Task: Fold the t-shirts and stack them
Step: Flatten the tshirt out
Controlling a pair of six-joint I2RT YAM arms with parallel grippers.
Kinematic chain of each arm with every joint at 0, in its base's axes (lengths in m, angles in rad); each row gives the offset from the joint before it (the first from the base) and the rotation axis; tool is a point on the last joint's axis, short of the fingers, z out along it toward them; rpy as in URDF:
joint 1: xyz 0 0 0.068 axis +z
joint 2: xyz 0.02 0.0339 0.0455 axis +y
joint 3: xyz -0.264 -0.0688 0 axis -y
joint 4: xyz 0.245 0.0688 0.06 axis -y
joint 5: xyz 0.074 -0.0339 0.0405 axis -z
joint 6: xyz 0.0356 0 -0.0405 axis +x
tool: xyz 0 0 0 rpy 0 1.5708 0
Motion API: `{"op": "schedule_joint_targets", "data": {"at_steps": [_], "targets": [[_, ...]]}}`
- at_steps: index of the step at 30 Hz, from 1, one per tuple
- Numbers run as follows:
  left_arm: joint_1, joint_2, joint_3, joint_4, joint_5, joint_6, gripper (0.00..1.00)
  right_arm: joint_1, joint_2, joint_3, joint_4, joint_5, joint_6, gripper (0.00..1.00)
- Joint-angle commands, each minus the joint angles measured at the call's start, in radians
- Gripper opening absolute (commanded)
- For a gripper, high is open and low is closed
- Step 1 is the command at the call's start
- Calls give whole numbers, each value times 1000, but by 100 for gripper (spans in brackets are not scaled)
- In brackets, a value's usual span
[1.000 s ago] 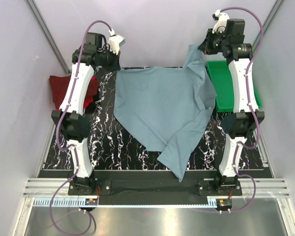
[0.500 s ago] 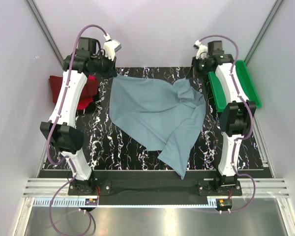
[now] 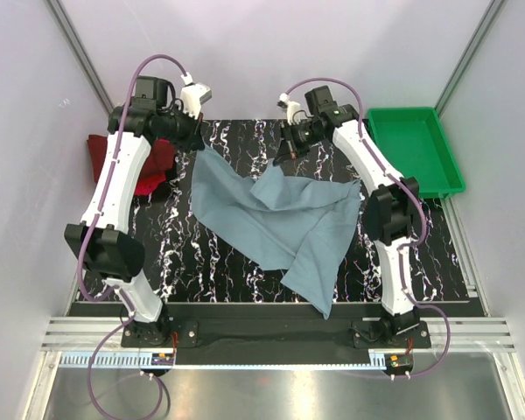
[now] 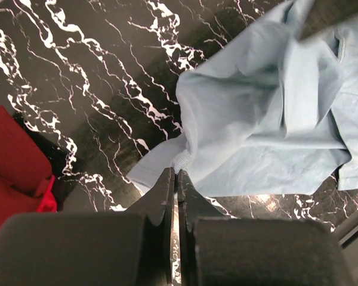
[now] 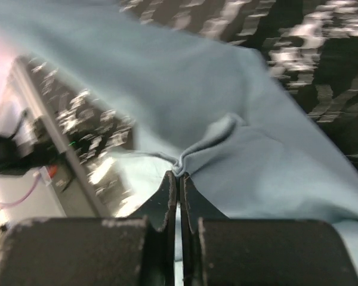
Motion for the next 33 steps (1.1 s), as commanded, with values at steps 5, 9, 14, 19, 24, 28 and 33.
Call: {"op": "schedule_joint_targets", "data": {"at_steps": [5, 9, 14, 19, 24, 28, 33], "targets": [[6, 35, 27, 26, 17, -15, 0, -224, 318, 161, -8, 319, -29, 26], [6, 76, 50, 28, 15, -18, 0, -237, 483, 421, -161, 497, -86, 67], [6, 119, 89, 31, 15, -22, 0, -203, 307, 254, -32, 568, -61, 69], [3, 159, 124, 46, 44, -39, 0, -108, 48, 5, 160, 577, -169, 65], [4, 170, 120, 51, 54, -48, 0, 2, -48, -53, 145, 578, -256, 60], [4, 161, 112, 54, 69, -53, 0, 88, -56, -79, 82, 614, -342, 57], [15, 152, 112, 59, 55, -64, 0, 154, -45, -139, 67, 609, -377, 54]]}}
